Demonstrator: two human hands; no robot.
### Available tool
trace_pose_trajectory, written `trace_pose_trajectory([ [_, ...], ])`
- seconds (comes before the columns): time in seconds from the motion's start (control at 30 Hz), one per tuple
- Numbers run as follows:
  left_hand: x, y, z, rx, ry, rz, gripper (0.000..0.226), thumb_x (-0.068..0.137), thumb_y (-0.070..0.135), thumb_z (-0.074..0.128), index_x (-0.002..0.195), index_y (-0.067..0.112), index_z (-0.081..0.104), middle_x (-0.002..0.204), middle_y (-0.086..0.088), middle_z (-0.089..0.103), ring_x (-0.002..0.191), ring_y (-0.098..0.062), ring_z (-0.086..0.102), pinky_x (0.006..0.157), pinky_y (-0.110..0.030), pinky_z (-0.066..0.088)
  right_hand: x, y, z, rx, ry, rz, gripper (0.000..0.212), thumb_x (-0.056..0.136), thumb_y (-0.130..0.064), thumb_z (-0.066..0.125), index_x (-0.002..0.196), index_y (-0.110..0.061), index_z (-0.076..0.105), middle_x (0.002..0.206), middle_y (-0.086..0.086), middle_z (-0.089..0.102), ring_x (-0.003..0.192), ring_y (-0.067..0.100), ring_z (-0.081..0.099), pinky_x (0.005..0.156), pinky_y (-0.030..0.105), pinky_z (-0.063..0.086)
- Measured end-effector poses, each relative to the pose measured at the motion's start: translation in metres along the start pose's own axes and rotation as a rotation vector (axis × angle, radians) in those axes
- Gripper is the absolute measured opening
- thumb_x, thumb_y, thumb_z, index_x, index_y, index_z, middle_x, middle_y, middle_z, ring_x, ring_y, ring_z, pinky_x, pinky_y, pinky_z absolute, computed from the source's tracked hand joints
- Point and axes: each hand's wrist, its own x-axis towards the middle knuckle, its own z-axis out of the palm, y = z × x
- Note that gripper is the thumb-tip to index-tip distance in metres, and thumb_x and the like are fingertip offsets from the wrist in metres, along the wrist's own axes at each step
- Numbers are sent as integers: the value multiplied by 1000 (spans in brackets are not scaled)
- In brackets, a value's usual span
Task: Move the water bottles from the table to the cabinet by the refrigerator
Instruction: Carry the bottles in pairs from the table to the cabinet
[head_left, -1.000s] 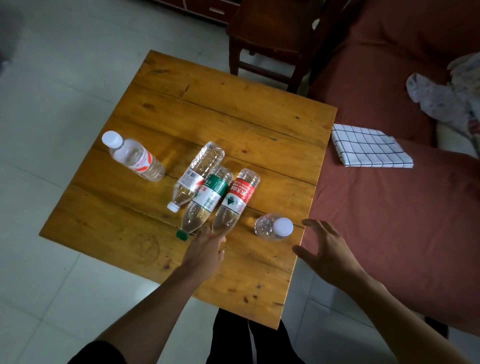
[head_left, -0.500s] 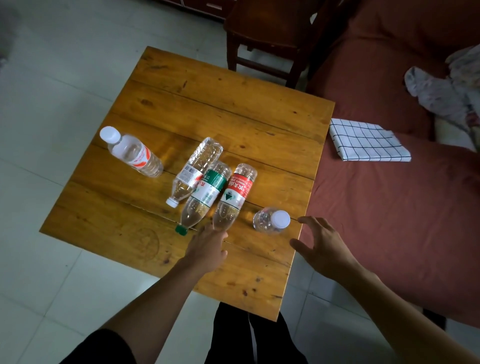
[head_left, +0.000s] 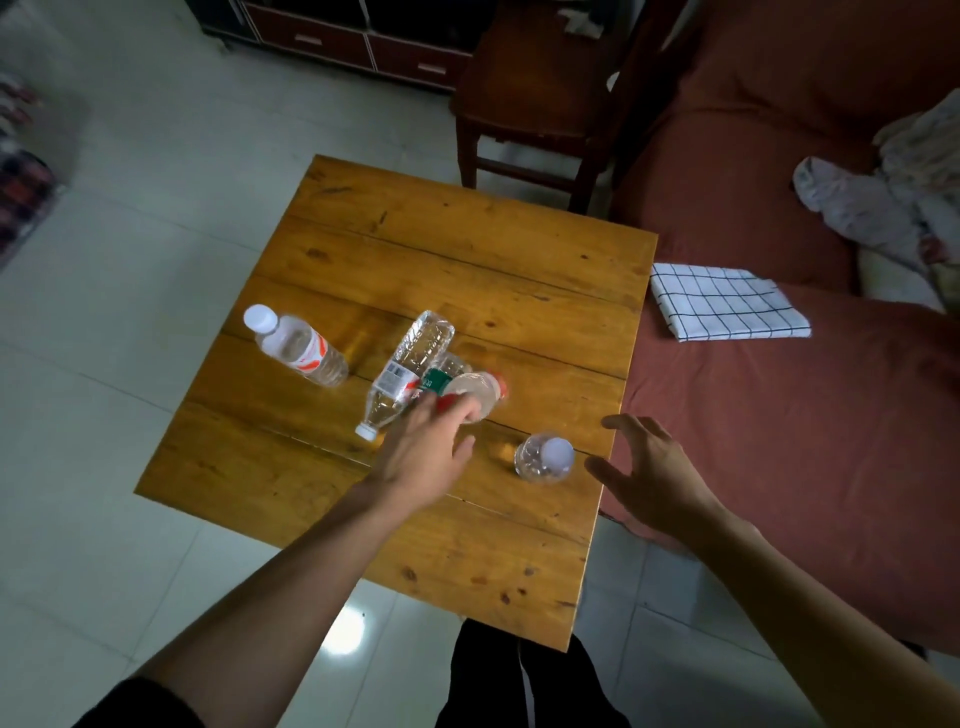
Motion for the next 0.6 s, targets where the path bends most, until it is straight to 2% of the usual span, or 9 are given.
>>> trace_pose_trajectory([
  [0.13,14,5,-15,54,-4,6,28,93,18,60,99,38,42,110,-4,50,83,-21,56,55,-34,57,-5,-3,-8,19,33,-16,62,90,-44,65,142,-16,45,144,12,49,130,27,48,103,42,46],
  [0.23,10,4,-12,129,-66,52,36,91,18,64,110,38,40,115,-7,48,84,-25,62,56,-36,60,-5,1,-9,16,33,-9,62,91,-43,65,142,-15,44,144,12,49,130,27,48,104,43,46],
  [0.3,4,2,-11,181,-69,75,54,89,22,68,127,43,36,119,-8,51,83,-23,63,57,-34,60,-6,3,-7,14,19,1,62,91,-44,65,142,-16,44,145,12,48,131,27,47,104,44,46],
  [0.37,0,1,-11,206,-64,92,79,86,28,72,145,42,22,121,-8,56,81,-18,62,56,-28,56,-8,4,-5,12,4,8,62,91,-44,65,142,-17,44,146,11,47,131,27,47,104,44,46],
  [0.43,-3,1,-13,181,-66,57,99,82,39,77,152,36,7,119,-7,62,80,-15,59,55,-22,45,-8,4,-3,10,0,14,61,91,-43,65,142,-17,44,146,11,47,131,27,47,104,43,45],
  [0.5,-5,-3,-17,102,-75,-25,109,75,52,79,151,35,3,126,-7,62,93,-19,62,63,-24,43,-9,3,-1,4,3,14,61,91,-43,65,142,-16,45,145,11,48,130,27,47,103,42,46],
  [0.6,-11,-14,-16,-19,-120,-130,111,67,64,79,149,35,10,139,-6,53,117,-27,58,78,-33,47,-9,1,1,8,8,1,61,91,-44,65,141,-16,46,144,12,49,129,28,48,102,40,45],
])
